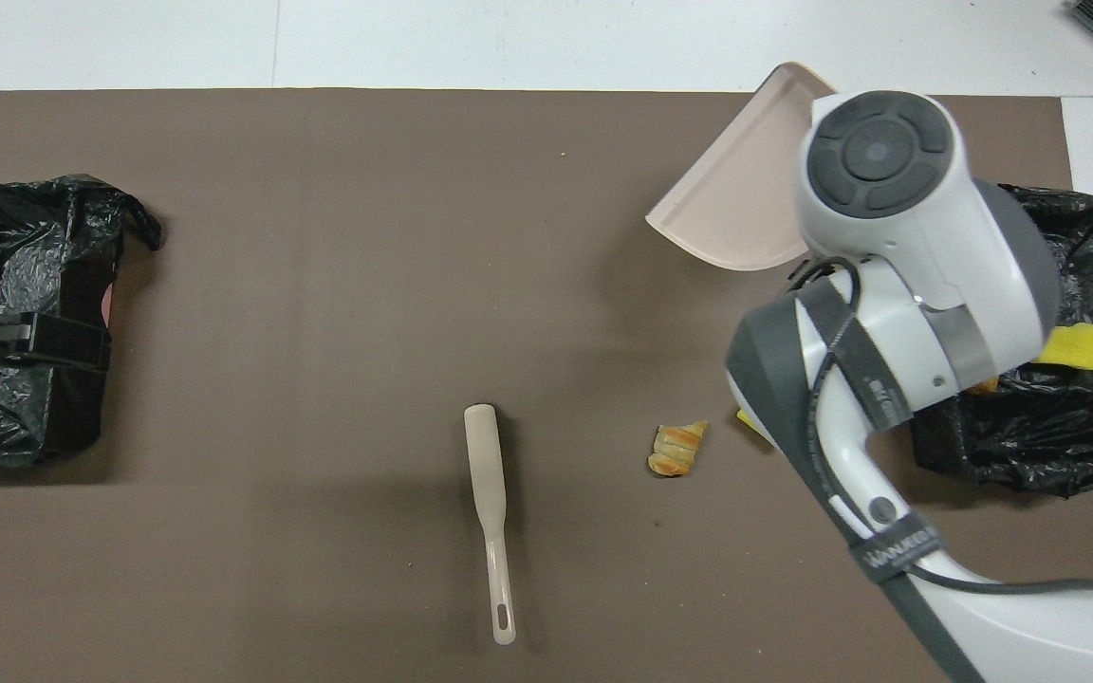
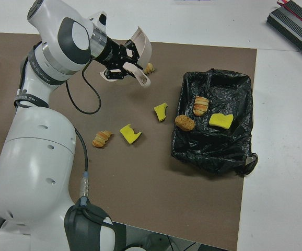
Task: Sweep and dump trash in bin
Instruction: 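Bring the empty dustpan back toward the table center with the right gripper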
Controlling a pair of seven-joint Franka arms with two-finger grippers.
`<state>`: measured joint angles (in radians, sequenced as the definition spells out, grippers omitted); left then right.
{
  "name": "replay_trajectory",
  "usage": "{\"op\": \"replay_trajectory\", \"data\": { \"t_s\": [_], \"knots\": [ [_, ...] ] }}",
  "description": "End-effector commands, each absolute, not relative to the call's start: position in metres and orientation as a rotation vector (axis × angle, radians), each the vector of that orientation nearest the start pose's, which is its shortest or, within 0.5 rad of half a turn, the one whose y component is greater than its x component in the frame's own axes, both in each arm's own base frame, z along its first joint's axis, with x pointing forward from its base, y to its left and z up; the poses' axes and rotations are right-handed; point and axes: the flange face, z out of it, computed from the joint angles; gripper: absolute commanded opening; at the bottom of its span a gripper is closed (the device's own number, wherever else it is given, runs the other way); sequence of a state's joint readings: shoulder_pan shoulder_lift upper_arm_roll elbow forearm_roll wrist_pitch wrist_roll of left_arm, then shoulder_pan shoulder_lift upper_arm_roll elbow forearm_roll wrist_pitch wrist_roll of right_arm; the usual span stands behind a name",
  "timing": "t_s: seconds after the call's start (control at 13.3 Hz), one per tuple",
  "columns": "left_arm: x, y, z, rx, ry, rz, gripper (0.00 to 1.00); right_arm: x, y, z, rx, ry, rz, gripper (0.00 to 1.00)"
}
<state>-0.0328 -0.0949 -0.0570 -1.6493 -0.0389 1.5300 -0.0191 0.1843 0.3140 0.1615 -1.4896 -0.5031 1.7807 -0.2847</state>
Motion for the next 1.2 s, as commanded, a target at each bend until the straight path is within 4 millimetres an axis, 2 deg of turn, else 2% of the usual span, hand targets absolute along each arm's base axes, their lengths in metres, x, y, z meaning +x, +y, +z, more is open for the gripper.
{"op": "replay_trajectory", "data": {
  "t_s": [0.0, 0.07, 0.15, 0.3, 0.45, 0.67, 0.97, 1.12],
  "knots": [
    [0.516, -0.049, 0.64, -3.155, 0.112, 0.038, 1.0, 0.674, 0.205, 0.494, -3.361, -1.032, -0.062, 0.0],
    [0.516, -0.049, 0.64, -3.155, 0.112, 0.036, 1.0, 0.681, 0.222, 0.487, -3.359, -0.933, -0.091, 0.0],
    [0.516, -0.049, 0.64, -3.155, 0.112, 0.038, 1.0, 0.683, 0.239, 0.472, -3.354, -0.825, -0.094, 0.0],
    [0.516, -0.049, 0.64, -3.155, 0.112, 0.038, 1.0, 0.684, 0.288, 0.448, -3.307, -0.533, -0.127, 0.0],
    [0.516, -0.049, 0.64, -3.155, 0.112, 0.036, 1.0, 0.673, 0.346, 0.43, -3.291, -0.416, -0.157, 0.0],
    [0.516, -0.049, 0.64, -3.155, 0.112, 0.036, 1.0, 0.648, 0.412, 0.41, -3.225, -0.211, -0.141, 0.0],
    [0.516, -0.049, 0.64, -3.155, 0.112, 0.036, 1.0, 0.62, 0.455, 0.4, -3.182, -0.019, -0.092, 0.0],
    [0.516, -0.049, 0.64, -3.155, 0.112, 0.036, 1.0, 0.613, 0.467, 0.385, -3.185, 0.016, -0.074, 0.0]
  ]
}}
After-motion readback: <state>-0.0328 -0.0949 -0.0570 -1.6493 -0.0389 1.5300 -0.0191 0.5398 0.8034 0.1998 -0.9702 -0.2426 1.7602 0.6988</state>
